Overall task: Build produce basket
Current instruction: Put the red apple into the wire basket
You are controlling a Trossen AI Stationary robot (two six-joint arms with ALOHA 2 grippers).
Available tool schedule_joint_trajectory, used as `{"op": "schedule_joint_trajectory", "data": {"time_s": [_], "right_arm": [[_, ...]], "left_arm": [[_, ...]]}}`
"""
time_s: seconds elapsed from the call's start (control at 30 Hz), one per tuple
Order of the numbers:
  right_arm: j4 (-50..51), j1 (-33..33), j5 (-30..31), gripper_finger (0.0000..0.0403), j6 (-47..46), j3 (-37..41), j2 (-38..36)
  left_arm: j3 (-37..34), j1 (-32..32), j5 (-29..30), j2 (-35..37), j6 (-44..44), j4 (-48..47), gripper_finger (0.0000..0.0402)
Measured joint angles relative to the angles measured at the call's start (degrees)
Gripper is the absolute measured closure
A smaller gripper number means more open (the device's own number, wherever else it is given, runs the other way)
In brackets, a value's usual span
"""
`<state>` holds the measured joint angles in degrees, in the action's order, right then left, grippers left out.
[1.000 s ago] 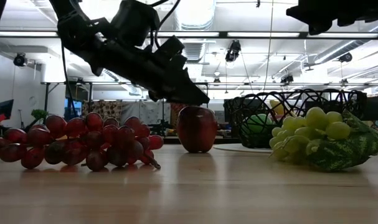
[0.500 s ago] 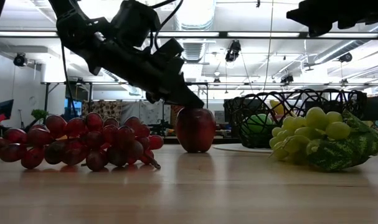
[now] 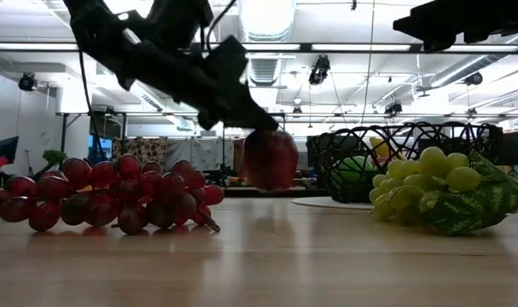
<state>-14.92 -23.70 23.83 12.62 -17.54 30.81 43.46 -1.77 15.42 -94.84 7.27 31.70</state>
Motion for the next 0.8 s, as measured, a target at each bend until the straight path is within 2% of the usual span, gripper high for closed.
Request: {"op": "schedule_joint_trajectory", "data": {"time_s": [0.27, 0.53, 0.67, 0.8], "right_arm": [[2.3, 0.0, 0.2, 0.022, 0.4, 0.0, -0.8], [5.4, 0.1, -0.1, 0.022, 1.7, 0.0, -4.7], [4.2, 0.1, -1.4, 0.022, 3.9, 0.6, -6.7], [-2.8, 0.1, -1.8, 0.022, 7.2, 3.3, -7.9]], "left_arm": [[2.8, -2.7, 0.0, 5.8, 0.1, -2.0, 0.0401], [15.5, -3.7, 0.0, 6.5, -0.3, -16.4, 0.0401], [19.9, -3.4, 0.0, 6.5, -3.2, -18.5, 0.0401], [22.1, -2.5, 0.0, 6.5, -4.7, -18.5, 0.0401]]}}
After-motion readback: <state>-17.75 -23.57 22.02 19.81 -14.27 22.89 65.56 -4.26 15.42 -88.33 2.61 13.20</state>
